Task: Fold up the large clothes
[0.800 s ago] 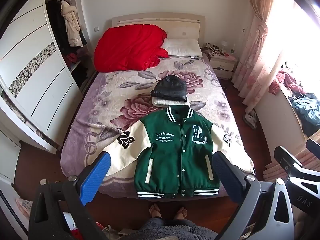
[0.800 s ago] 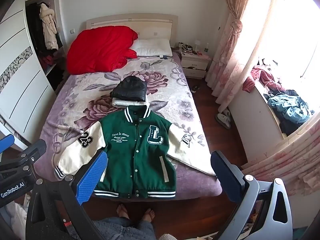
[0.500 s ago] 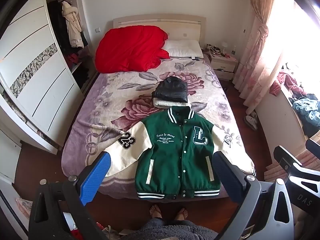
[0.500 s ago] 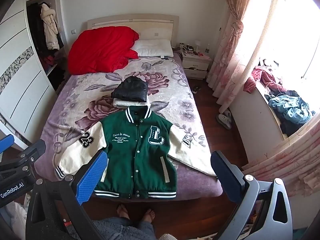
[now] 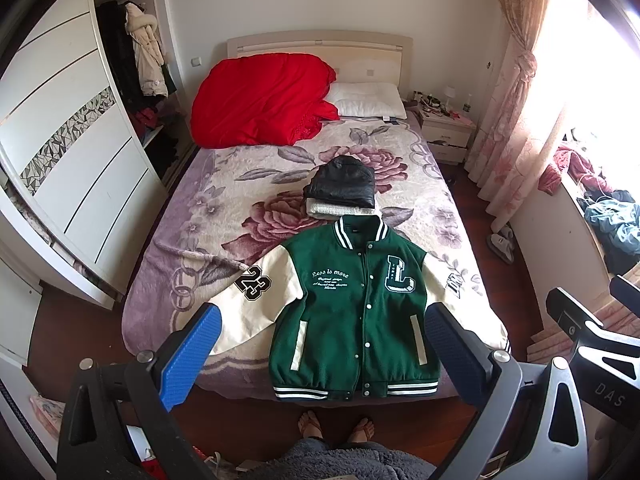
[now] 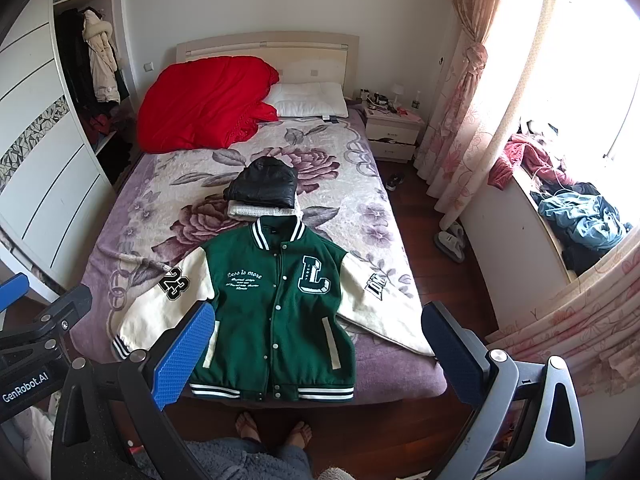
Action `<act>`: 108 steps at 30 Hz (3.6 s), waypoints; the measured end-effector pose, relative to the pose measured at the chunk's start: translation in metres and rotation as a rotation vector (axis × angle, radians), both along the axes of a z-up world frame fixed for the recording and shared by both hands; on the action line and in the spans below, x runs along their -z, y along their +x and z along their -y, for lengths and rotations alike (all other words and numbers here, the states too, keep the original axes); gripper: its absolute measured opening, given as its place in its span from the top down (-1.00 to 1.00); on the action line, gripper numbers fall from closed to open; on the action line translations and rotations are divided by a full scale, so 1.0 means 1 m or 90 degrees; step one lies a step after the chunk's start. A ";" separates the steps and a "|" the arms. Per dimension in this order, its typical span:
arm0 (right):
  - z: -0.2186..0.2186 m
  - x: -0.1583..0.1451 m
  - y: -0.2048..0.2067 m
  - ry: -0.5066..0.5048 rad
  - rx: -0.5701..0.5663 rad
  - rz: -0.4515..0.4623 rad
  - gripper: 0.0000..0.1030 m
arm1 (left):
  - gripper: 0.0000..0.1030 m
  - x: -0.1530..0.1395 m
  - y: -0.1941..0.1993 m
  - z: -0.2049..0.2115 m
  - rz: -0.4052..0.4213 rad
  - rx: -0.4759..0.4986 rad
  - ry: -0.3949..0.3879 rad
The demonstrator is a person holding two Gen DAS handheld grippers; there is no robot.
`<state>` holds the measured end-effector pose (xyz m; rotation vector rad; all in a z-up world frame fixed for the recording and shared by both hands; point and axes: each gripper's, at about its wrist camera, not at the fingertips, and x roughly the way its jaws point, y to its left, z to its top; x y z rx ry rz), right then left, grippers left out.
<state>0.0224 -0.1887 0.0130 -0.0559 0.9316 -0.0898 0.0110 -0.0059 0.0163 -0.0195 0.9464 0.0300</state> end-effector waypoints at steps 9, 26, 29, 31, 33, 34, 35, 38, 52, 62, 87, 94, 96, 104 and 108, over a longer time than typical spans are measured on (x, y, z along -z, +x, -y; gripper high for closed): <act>0.000 -0.002 0.001 -0.001 0.000 0.001 -1.00 | -1.00 -0.001 -0.004 -0.001 0.009 0.004 -0.006; -0.004 -0.011 0.004 -0.003 -0.001 0.008 -1.00 | -1.00 -0.007 -0.007 -0.004 0.014 0.003 -0.008; -0.002 -0.011 0.002 0.000 -0.001 0.010 -1.00 | -1.00 -0.009 -0.007 -0.004 0.015 0.003 -0.010; -0.003 -0.012 0.002 0.001 0.000 0.014 -1.00 | -1.00 -0.010 -0.006 -0.003 0.016 0.003 -0.007; -0.003 -0.012 0.003 0.001 0.001 0.015 -1.00 | -1.00 -0.009 -0.007 -0.005 0.016 0.002 -0.009; -0.003 -0.012 0.002 0.001 0.000 0.015 -1.00 | -1.00 -0.010 -0.007 -0.005 0.017 0.002 -0.009; -0.004 -0.013 0.003 0.001 0.000 0.015 -1.00 | -1.00 -0.010 -0.007 -0.005 0.017 0.002 -0.009; -0.003 -0.013 0.003 0.001 -0.001 0.015 -1.00 | -1.00 -0.012 -0.006 -0.006 0.019 0.001 -0.009; -0.008 -0.018 0.005 0.001 -0.003 0.018 -1.00 | -1.00 -0.015 -0.005 -0.008 0.022 0.001 -0.010; -0.008 -0.018 0.004 0.002 -0.002 0.020 -1.00 | -1.00 -0.018 -0.005 -0.010 0.026 0.002 -0.012; 0.113 0.119 0.071 0.160 0.283 -0.057 -0.92 | -1.00 0.144 0.094 -0.007 0.005 0.010 0.062; 0.272 0.311 0.041 0.349 0.551 -0.148 -0.07 | -1.00 0.283 0.145 0.043 -0.109 0.025 0.119; 0.314 0.377 0.036 0.408 0.601 -0.156 -0.27 | -1.00 0.324 0.159 0.059 -0.143 0.025 0.129; 0.441 0.626 0.039 0.594 0.773 -0.103 -0.30 | -1.00 0.467 0.206 0.096 -0.231 0.001 0.131; 0.474 0.699 0.038 0.624 0.842 -0.029 -0.30 | -1.00 0.516 0.229 0.107 -0.245 -0.017 0.152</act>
